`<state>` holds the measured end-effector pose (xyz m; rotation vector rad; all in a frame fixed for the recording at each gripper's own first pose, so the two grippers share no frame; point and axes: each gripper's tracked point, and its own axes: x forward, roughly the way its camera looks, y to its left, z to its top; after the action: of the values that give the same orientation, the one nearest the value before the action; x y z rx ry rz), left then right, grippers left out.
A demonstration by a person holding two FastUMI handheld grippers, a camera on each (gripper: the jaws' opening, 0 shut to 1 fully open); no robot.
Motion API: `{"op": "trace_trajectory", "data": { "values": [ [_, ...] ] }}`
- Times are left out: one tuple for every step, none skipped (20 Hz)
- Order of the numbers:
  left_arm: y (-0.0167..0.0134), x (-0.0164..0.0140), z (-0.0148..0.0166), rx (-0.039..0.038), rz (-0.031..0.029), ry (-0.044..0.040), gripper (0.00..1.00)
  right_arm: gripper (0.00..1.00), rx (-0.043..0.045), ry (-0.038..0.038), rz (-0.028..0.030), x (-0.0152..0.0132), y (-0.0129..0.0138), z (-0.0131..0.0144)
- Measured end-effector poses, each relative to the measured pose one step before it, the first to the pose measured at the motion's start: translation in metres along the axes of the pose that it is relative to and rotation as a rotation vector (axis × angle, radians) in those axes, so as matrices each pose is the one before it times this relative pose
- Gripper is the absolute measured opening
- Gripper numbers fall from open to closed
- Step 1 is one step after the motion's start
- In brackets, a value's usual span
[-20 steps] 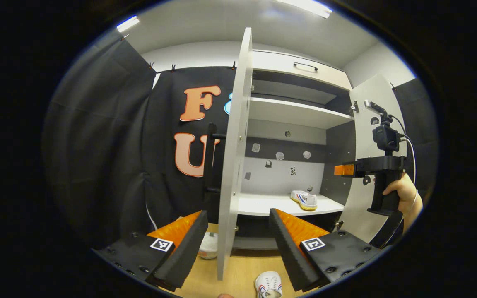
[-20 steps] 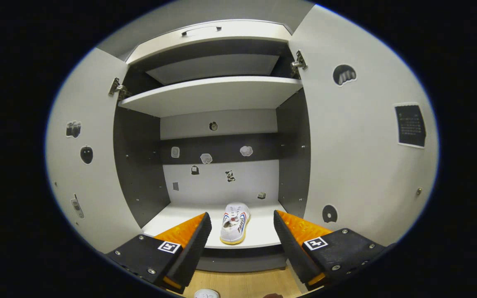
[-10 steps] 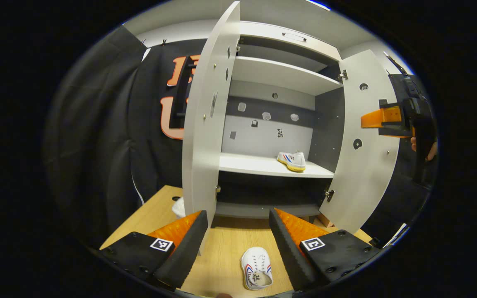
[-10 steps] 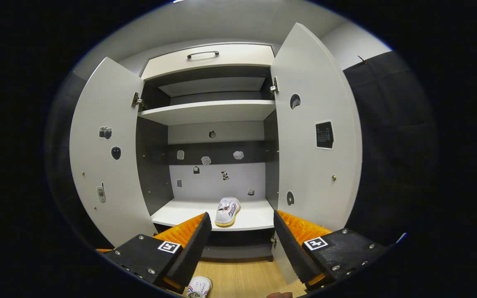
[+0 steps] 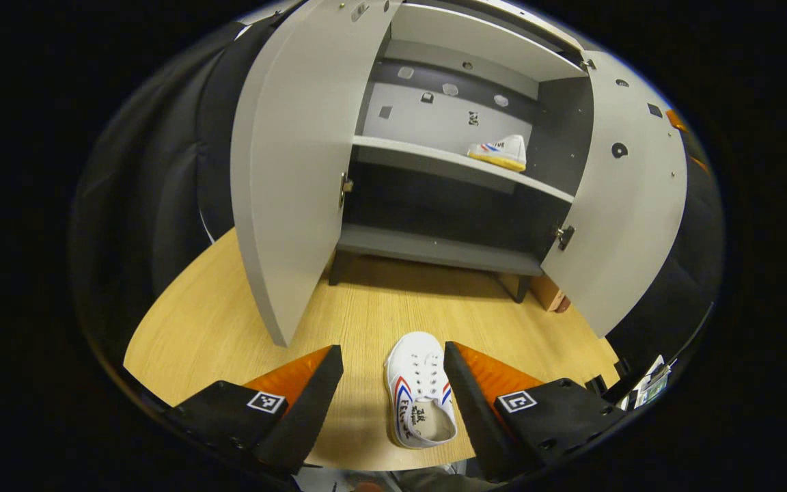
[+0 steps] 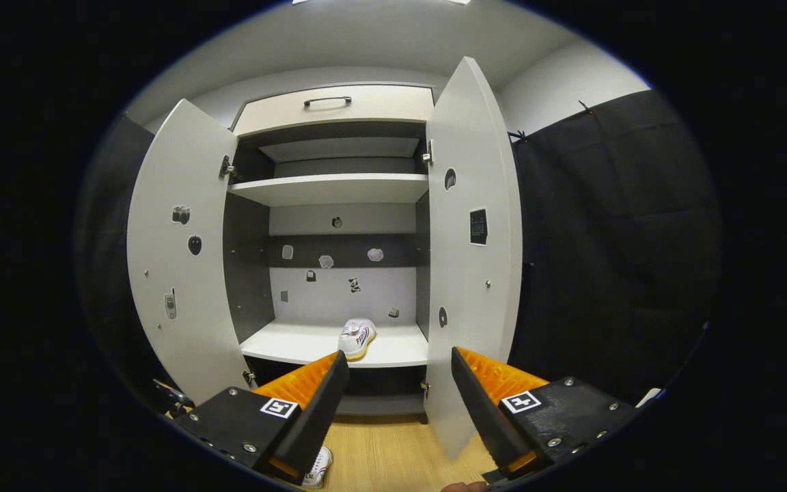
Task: Grab one shoe with the right hand and put it into the shoe cabinet, grab the other shoe with the left hand and put it into the shoe cabinet; then close the right door with the right hand and the left door with the left hand.
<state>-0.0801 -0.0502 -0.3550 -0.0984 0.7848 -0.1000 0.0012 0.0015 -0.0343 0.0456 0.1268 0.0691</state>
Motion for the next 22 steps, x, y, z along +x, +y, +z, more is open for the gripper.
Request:
{"op": "trace_trajectory", "data": {
  "values": [
    [0.00034,0.00719,-0.01211,0.00676,-0.00422,0.02939,1.00,0.92,-0.00473,0.00062,-0.00765,-0.00447,-0.00354,-0.00156],
    [-0.00060,0.00773,-0.01328,0.00863,-0.00558,0.02620,0.98,0.92,-0.00395,-0.00011,-0.00675,-0.00299,-0.00311,-0.00099],
    [0.00007,0.00756,-0.01089,0.00837,-0.00325,0.03117,0.98,0.92,-0.00139,0.00211,-0.00849,-0.00234,-0.00339,-0.00136],
    [0.00015,0.00649,-0.00947,0.01190,-0.00254,0.02741,0.97,0.92,0.00168,0.00128,-0.00671,-0.00208,-0.00330,-0.00090],
    [-0.00131,0.00761,-0.00870,0.00555,-0.00318,0.02603,0.98,0.92,0.00279,0.00057,-0.00584,-0.00169,-0.00266,-0.00028],
    [-0.00191,0.00737,-0.01190,-0.00102,-0.00599,0.02933,0.98,0.92,0.00182,0.00295,-0.00706,-0.00244,-0.00368,-0.00146],
    [0.00017,0.00735,-0.00818,-0.00163,-0.00052,0.03320,0.98,0.92,0.00066,0.00159,-0.00715,-0.00147,-0.00321,-0.00097],
    [-0.00093,0.00544,-0.00621,-0.00478,-0.00622,0.02657,0.98,0.92,-0.00173,0.00494,-0.00682,-0.00192,-0.00326,-0.00210],
    [-0.00076,0.00588,-0.00435,0.00324,-0.00474,0.02108,0.98,0.92,-0.00148,0.00665,-0.00664,-0.00121,-0.00292,-0.00279],
    [0.00094,0.00467,-0.00522,0.01139,0.00064,0.01625,0.98,0.92,-0.00052,0.00659,-0.00333,-0.00062,-0.00274,-0.00233],
    [0.00088,0.00570,-0.00299,0.01447,0.00309,0.01461,0.98,0.92,0.00027,0.00757,-0.00164,-0.00103,-0.00164,-0.00261],
    [0.00015,0.00398,-0.00449,0.01164,0.00362,0.01723,0.98,0.92,0.00085,0.00888,-0.00141,-0.00015,-0.00207,-0.00273],
    [-0.00072,0.00401,-0.00312,0.00304,-0.00149,0.01991,0.98,0.92,0.00354,0.00787,-0.00011,-0.00016,-0.00152,-0.00240],
    [-0.00107,0.00317,-0.00658,0.00075,-0.00620,0.02906,0.98,0.93,0.00435,0.00774,-0.00024,0.00066,-0.00102,-0.00290],
    [0.00092,0.00300,-0.00659,-0.00160,0.00349,0.03241,0.97,0.93,0.00467,0.00579,-0.00070,0.00029,-0.00160,-0.00120],
    [0.00000,0.00070,-0.00483,-0.00783,-0.00433,0.02101,0.96,0.93,0.00229,0.00338,-0.00337,0.00055,-0.00204,-0.00151],
    [-0.00358,0.00045,0.00681,-0.01295,-0.01254,-0.01733,0.97,0.92,-0.00020,0.00310,-0.00362,-0.00016,-0.00231,-0.00071],
    [-0.00103,0.00302,-0.00468,-0.00375,-0.00533,0.01203,0.91,0.93,-0.00077,0.00179,-0.00174,0.00068,-0.00157,-0.00105],
    [-0.00651,0.00039,-0.00096,-0.01339,-0.02985,0.01071,0.83,0.92,-0.00006,0.00149,-0.00006,0.00060,-0.00041,0.00007],
    [-0.00430,-0.00281,0.00093,-0.01165,-0.01110,0.01670,0.77,0.93,-0.00075,0.00000,0.00170,0.00062,0.00012,0.00066],
    [-0.00182,0.00246,0.00608,0.00336,0.01279,0.03055,0.49,0.92,-0.00080,-0.00009,0.00242,0.00016,0.00053,0.00051],
    [0.00360,-0.00027,0.00723,-0.00868,0.00051,0.01781,0.46,0.92,-0.00044,-0.00045,0.00450,0.00072,0.00145,0.00012]
  ]
}}
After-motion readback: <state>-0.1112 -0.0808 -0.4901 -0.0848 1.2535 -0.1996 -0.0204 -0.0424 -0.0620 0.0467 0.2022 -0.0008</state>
